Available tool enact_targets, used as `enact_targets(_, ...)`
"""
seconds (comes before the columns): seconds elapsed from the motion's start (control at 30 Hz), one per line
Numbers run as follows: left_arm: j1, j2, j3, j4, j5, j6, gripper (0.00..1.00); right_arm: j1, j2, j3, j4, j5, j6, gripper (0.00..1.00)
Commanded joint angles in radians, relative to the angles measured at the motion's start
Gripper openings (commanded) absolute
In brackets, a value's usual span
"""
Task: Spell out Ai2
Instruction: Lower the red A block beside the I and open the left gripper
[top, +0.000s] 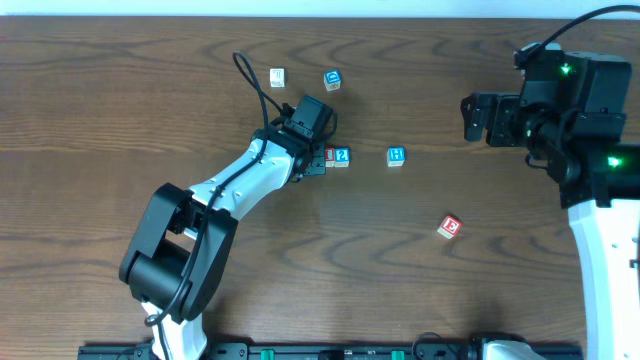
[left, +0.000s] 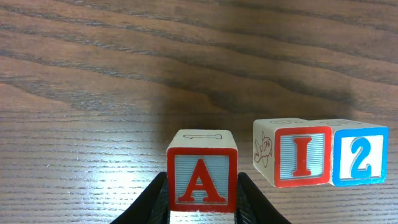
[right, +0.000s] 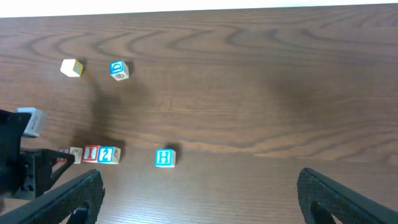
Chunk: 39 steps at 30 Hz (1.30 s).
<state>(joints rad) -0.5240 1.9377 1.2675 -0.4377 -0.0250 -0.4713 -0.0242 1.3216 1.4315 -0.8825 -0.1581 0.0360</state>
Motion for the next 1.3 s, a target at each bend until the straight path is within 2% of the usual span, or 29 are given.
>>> enact_targets(0.0, 0.0, 0.019, -0.003, -0.002, 0.008, 0.007, 0.06, -0.007, -0.014, 0.023, -0.003, -0.008, -0.015, 0.99)
enact_targets(0.1, 0.0, 0.019, -0.003, -0.002, 0.008, 0.007, 0.06, -0.007, -0.014, 0.023, -0.004, -0.008, -0.015, 0.99)
enact_targets(0.23, 0.0, 0.019, -0.003, -0.002, 0.008, 0.007, 0.25, -0.007, -0.014, 0.023, -0.004, -0.007, -0.015, 0.99)
enact_targets(0.37, 0.0, 0.019, -0.003, 0.001, 0.008, 0.007, 0.36, -0.007, -0.014, 0.023, -0.004, -0.008, -0.015, 0.99)
enact_targets(0.43, 0.0, 0.019, -0.003, 0.001, 0.008, 0.007, 0.37, -0.007, -0.014, 0.023, -0.004, -0.008, -0.015, 0.99)
enact_targets(0.5, 0.0, 0.019, -0.003, 0.001, 0.008, 0.007, 0.42, -0.007, -0.014, 0.023, -0.004, -0.007, -0.015, 0.99)
enact_targets(0.7, 0.0, 0.019, -0.003, 0.002, 0.008, 0.007, 0.41, -0.007, -0.014, 0.023, -0.004, -0.008, -0.015, 0.99)
enact_targets(0.87, 0.0, 0.018, 0.0, 0.018, 0.008, 0.008, 0.35, -0.007, -0.014, 0.023, -0.005, -0.008, -0.015, 0.99)
enact_targets(1.1, 0.0, 0.015, 0.048, 0.011, 0.008, 0.031, 0.35, -0.007, -0.014, 0.023, -0.009, -0.008, -0.015, 0.99)
enact_targets(1.27, 0.003, 0.008, 0.109, -0.059, -0.012, 0.031, 0.36, -0.007, -0.014, 0.023, -0.012, -0.008, -0.015, 0.99)
